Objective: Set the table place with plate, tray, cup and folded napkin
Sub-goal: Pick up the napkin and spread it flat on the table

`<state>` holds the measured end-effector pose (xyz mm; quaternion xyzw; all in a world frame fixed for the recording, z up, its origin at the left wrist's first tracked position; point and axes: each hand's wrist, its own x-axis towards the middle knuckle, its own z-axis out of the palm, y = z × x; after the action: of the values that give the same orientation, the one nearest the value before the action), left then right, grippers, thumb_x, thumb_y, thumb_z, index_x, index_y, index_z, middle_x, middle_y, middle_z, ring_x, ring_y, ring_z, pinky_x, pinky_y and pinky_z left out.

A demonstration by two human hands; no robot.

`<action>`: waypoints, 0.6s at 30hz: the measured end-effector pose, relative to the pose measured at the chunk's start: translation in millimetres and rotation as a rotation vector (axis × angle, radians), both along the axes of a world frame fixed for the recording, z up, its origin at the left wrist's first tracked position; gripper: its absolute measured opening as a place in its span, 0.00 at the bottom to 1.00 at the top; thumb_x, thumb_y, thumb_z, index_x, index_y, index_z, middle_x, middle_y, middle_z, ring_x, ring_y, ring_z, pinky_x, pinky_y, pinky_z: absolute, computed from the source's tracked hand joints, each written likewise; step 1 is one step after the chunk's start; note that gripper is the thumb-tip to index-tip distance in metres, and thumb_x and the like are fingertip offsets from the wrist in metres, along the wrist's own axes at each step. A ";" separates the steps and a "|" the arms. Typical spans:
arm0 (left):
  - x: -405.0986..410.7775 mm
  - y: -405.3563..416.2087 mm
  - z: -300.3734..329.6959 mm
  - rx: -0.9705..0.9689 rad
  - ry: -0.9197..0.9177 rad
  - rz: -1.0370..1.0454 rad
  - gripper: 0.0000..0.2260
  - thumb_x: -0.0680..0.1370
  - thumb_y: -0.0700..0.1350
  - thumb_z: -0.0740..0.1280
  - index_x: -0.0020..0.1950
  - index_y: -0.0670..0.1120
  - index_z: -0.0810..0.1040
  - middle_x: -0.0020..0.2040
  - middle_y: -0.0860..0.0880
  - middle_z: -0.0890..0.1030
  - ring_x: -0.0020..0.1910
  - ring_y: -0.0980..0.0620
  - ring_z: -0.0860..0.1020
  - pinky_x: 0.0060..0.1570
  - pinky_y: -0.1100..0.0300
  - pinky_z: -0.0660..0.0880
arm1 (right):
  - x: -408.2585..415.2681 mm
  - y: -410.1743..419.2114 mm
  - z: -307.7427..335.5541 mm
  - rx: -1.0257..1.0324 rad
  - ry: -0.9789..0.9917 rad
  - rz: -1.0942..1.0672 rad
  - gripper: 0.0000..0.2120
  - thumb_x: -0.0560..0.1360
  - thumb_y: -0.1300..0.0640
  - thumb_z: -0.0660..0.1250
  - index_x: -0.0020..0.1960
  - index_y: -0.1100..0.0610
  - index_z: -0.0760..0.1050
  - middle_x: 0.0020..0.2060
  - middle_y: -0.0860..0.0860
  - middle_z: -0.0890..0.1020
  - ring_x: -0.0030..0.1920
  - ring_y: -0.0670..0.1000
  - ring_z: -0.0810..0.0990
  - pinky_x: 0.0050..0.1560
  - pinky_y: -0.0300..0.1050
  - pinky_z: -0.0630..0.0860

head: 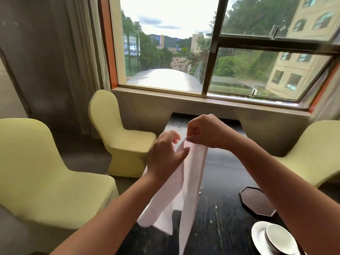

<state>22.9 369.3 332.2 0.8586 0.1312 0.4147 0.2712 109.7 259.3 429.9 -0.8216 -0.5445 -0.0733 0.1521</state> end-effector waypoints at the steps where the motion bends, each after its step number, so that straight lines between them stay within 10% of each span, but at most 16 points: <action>1: 2.7 -4.9 3.9 0.020 -0.016 0.023 0.10 0.71 0.51 0.70 0.44 0.46 0.75 0.40 0.53 0.76 0.36 0.55 0.73 0.30 0.68 0.65 | -1.4 -0.6 1.1 -0.018 -0.008 0.002 0.03 0.70 0.58 0.70 0.41 0.58 0.81 0.37 0.51 0.81 0.40 0.51 0.79 0.43 0.44 0.77; 12: -7.3 21.4 -1.9 -0.062 0.269 -0.124 0.09 0.75 0.43 0.67 0.39 0.42 0.84 0.35 0.45 0.84 0.36 0.49 0.79 0.35 0.61 0.71 | 29.5 -50.0 20.4 -0.077 -0.016 -0.013 0.05 0.69 0.59 0.71 0.35 0.55 0.78 0.28 0.40 0.72 0.30 0.40 0.70 0.32 0.24 0.66; 18: -25.7 75.7 -34.2 -0.196 0.693 -0.162 0.07 0.75 0.44 0.68 0.47 0.42 0.84 0.41 0.47 0.84 0.39 0.52 0.80 0.39 0.59 0.77 | 69.8 -98.3 7.8 -0.112 0.114 -0.100 0.04 0.69 0.59 0.72 0.36 0.55 0.79 0.33 0.48 0.80 0.35 0.47 0.76 0.39 0.35 0.72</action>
<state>-2.8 445.0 297.9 0.9257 0.1862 0.0619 0.3235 179.5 161.0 437.7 -0.8578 -0.4965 -0.0035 0.1327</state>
